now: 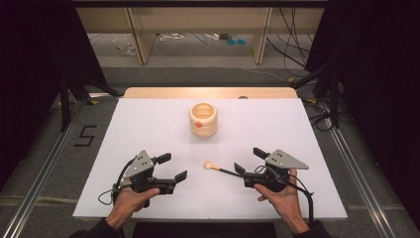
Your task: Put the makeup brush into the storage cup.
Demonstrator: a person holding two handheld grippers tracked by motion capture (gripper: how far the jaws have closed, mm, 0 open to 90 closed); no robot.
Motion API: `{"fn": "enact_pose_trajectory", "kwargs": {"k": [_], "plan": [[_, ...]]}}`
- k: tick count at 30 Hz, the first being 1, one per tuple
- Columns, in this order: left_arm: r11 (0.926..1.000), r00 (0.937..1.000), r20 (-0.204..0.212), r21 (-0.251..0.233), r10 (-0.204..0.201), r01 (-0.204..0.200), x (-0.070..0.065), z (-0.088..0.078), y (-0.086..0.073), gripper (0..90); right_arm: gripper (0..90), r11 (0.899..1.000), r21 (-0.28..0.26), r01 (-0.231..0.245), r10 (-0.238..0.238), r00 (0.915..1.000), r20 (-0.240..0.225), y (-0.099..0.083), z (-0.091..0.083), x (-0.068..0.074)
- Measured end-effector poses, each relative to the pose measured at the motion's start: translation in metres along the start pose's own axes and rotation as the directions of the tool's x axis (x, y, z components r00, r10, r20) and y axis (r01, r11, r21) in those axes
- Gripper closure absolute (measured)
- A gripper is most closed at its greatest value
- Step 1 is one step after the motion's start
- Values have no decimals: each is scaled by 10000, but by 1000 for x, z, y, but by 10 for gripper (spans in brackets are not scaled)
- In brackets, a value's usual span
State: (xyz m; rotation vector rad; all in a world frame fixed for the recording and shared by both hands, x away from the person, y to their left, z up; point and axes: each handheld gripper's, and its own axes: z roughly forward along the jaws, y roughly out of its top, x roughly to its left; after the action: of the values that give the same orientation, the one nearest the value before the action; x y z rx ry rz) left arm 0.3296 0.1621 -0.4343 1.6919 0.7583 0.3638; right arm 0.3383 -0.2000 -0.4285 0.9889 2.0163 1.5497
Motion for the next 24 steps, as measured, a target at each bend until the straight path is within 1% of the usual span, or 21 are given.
{"fn": "enact_pose_trajectory", "kwargs": {"k": [2, 3, 5, 7, 8, 10, 11, 12, 13, 14, 15, 16, 17, 18, 19, 20, 21, 22, 23, 24], "plan": [[10000, 10000, 10, -10, -11, 11, 0, 0, 0, 157, 155, 10000, -36, 42, -42, 10000, 43, 0, 0, 0], [9999, 9999, 91, -91, -129, 130, 0, 1, 0, 157, 156, 10000, -85, 46, -46, 10000, 36, 0, 0, -1], [9999, 9999, -5, 8, -124, 124, -1, 1, 0, 157, 156, 9999, 68, 122, -122, 9999, 51, 1, -1, -2], [9999, 9999, 0, 18, -132, 132, -1, 1, 0, 157, 157, 9998, 133, 122, -123, 9999, 88, 1, -1, -2], [9999, 9999, 17, 5, -146, 146, -1, 1, 0, 157, 157, 9999, 81, 106, -106, 9999, 30, 1, -1, -2], [9998, 9998, 119, -79, -168, 169, 0, 1, 0, 157, 157, 9988, -243, 432, -429, 9990, 148, 2, 1, -5], [9998, 9998, 108, -70, -162, 163, 0, 1, 0, 157, 158, 9995, -99, 285, -284, 9996, 73, 3, 1, -4], [9999, 9998, 103, -65, -152, 152, 0, 1, 0, 157, 160, 9997, 161, 187, -188, 9998, 49, 4, -1, -3], [9999, 9999, 54, -19, -139, 139, 0, 1, 0, 157, 161, 9994, -87, 344, -343, 9993, 146, 4, 0, -4], [10000, 10000, 12, 25, -96, 96, 0, 0, 0, 157, 161, 9984, -127, 543, -541, 9984, 141, 6, 0, -6], [10000, 10000, 38, 13, -20, 20, 0, 0, 0, 157, 161, 9982, -194, 574, -571, 9982, 152, 7, 1, -6], [10000, 10000, 32, 24, -11, 11, 0, 0, 0, 157, 161, 9979, -10, 647, -647, 9978, 117, 9, 1, -6], [10000, 10000, 30, 17, -74, 74, 0, -1, 0, 157, 160, 9979, 54, 653, -653, 9978, 95, 10, 2, -6], [10000, 10000, 31, 16, 35, -35, 0, -1, 0, 157, 160, 9970, 314, 712, -712, 9975, -15, 12, 3, -7], [10000, 10000, 18, 10, -95, 95, 0, -1, 0, 157, 160, 9958, 483, 775, -773, 9970, -71, 13, 4, -7], [10000, 10000, -17, 8, -73, 73, 0, -2, 0, 157, 160, 9943, 592, 885, -883, 9961, -54, 15, 6, -8], [10000, 10000, -14, 12, -25, 25, 1, -2, 0, 157, 157, 9914, 838, 1006, -995, 9949, -179, 17, 6, -8], [10000, 10000, -33, 21, -83, 83, 0, -2, 0, 157, 156, 9890, 969, 1118, -1103, 9937, -208, 19, 8, -8], [10000, 10000, -36, 31, -56, 57, 0, -2, 0, 157, 156, 9872, 995, 1243, -1212, 9919, -372, 20, 10, -9], [10000, 10000, -28, 26, -33, 33, 0, -2, 0, 157, 155, 9828, 1328, 1280, -1223, 9912, -502, 23, 10, -9]]}}
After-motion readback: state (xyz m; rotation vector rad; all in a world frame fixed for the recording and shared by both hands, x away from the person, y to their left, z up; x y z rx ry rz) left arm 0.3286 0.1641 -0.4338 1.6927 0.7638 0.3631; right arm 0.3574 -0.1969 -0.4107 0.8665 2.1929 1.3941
